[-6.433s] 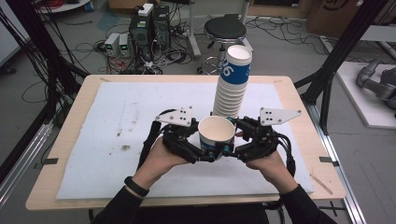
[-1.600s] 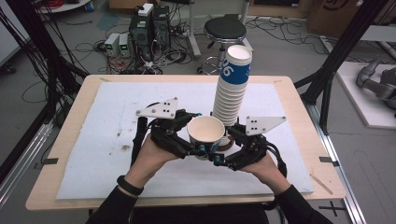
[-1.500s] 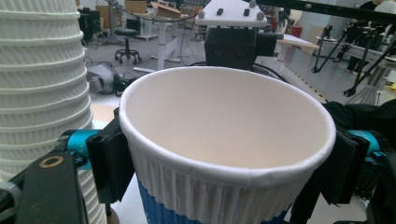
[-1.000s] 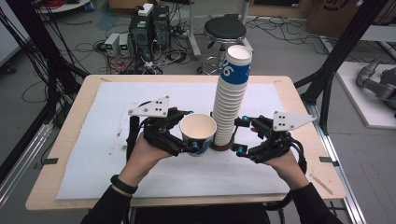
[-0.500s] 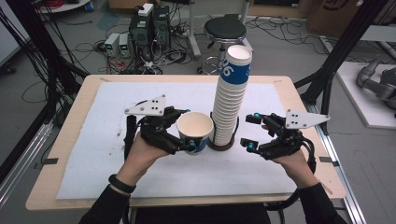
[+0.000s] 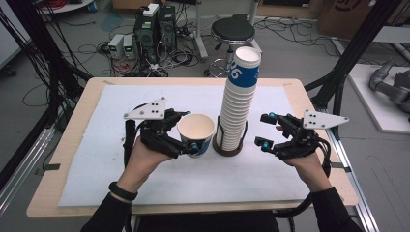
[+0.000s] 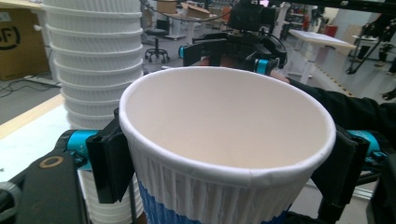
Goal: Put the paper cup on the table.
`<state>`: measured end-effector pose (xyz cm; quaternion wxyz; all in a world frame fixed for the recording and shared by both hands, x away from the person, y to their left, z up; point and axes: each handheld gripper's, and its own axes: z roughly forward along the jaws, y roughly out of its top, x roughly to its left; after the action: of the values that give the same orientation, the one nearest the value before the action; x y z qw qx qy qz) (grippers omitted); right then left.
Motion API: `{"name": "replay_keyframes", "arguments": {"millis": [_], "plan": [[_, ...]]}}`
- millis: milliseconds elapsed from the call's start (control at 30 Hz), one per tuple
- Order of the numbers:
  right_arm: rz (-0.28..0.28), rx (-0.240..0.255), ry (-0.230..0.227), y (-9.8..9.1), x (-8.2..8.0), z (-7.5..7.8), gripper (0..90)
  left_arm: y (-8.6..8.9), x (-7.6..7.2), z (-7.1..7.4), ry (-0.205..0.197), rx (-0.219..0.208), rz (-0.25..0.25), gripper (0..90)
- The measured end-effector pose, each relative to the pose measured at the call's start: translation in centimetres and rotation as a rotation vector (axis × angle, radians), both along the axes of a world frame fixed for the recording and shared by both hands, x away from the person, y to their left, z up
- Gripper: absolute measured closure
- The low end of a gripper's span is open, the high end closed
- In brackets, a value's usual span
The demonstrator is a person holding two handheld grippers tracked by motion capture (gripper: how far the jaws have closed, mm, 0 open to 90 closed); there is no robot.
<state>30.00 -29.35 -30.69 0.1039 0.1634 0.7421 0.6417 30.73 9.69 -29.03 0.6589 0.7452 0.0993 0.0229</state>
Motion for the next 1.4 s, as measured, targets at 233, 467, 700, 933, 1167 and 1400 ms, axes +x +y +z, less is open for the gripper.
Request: {"name": "replay_keyframes", "arguments": {"millis": [233, 467, 700, 933, 1167, 1400], "plan": [[-0.013, 0.011, 0.0, -0.5, 0.3, 0.0, 20.1, 0.9, 0.6, -0.2, -0.018, 0.026, 0.07, 20.5], [-0.03, 0.013, -0.011, -0.8, 0.5, 0.0, 20.1, 2.1, 1.0, -0.1, -0.033, 0.015, 0.131, 20.5], [-0.044, -0.008, -0.021, -1.0, 0.6, 0.1, 20.2, 3.1, 1.7, -0.2, -0.053, 0.027, 0.192, 20.5], [-0.049, -0.016, -0.022, -1.3, 0.8, 0.1, 20.2, 3.9, 2.5, -0.5, -0.071, 0.032, 0.26, 20.5], [-0.051, -0.008, -0.021, -1.4, 0.8, 0.2, 20.2, 4.8, 3.3, -0.7, -0.084, 0.035, 0.345, 20.7], [-0.051, -0.006, -0.02, -1.4, 0.8, 0.2, 20.2, 5.4, 4.1, -1.0, -0.094, 0.035, 0.431, 20.7]]}}
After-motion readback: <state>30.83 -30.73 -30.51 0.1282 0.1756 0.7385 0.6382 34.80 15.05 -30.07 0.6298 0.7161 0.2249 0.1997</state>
